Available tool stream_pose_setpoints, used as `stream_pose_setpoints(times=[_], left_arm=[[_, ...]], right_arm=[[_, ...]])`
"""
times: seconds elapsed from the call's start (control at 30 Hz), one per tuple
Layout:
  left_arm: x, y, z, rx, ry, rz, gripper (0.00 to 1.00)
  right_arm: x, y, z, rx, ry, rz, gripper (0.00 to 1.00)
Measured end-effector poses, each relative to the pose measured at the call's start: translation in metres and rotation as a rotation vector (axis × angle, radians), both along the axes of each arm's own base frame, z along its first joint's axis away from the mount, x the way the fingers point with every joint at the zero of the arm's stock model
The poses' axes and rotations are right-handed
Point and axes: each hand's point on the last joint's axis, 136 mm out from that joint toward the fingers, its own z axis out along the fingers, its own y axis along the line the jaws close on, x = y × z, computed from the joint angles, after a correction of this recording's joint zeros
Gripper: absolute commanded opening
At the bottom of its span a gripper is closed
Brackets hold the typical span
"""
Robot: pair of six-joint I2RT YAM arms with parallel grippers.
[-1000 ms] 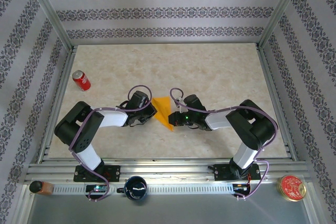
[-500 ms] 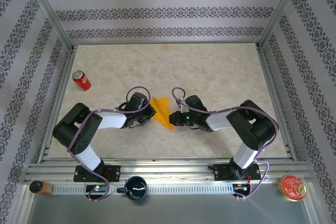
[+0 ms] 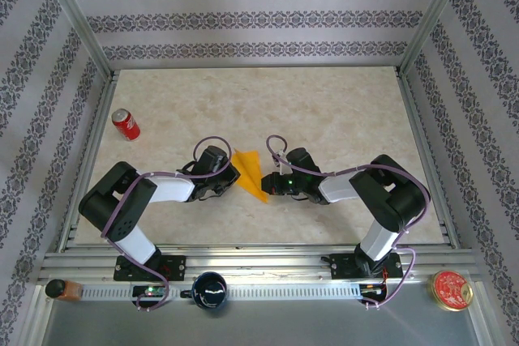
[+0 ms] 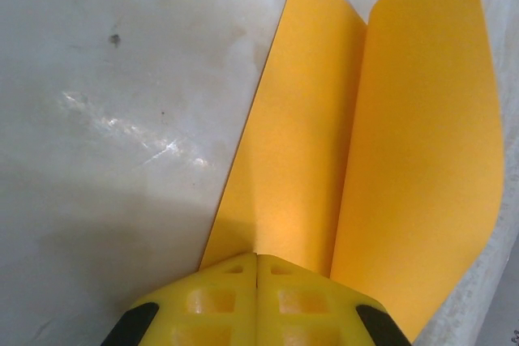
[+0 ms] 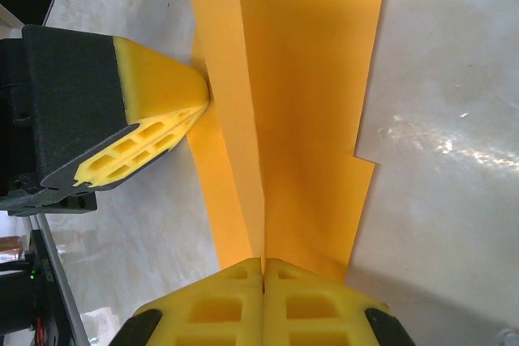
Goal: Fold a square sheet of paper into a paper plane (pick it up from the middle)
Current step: Fourth fold the wing at the center of the table.
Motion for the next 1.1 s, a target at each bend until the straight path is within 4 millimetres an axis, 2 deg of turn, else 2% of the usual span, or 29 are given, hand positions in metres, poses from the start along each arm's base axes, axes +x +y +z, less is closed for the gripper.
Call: stream_pose_setpoints(times=[0.2,0.6,0.73,0.9,1.1], left_arm=[[0.000,0.000,0.000,0.000,0.000,0.003,0.00],[-0.001,0.001,0.001,0.007,-0.006,0.006,0.00],[-0.001,0.002,0.001,0.011,-0.009,0.009,0.05],[-0.001,0.002,0.006,0.021,-0.027,-0.009,0.11],[0.006,-0.002,0.023,0.035,-0.084,-0.052,0.11]], right_arm=[[-0.001,-0.001,-0.007,-0.006,0.016,-0.004,0.00],[0.000,-0.001,-0.007,0.002,0.026,-0.017,0.00],[-0.001,-0.001,-0.007,0.003,0.027,-0.015,0.00],[-0.001,-0.001,-0.007,0.008,0.030,-0.012,0.00],[-0.001,-0.001,-0.007,0.008,0.032,-0.011,0.00]])
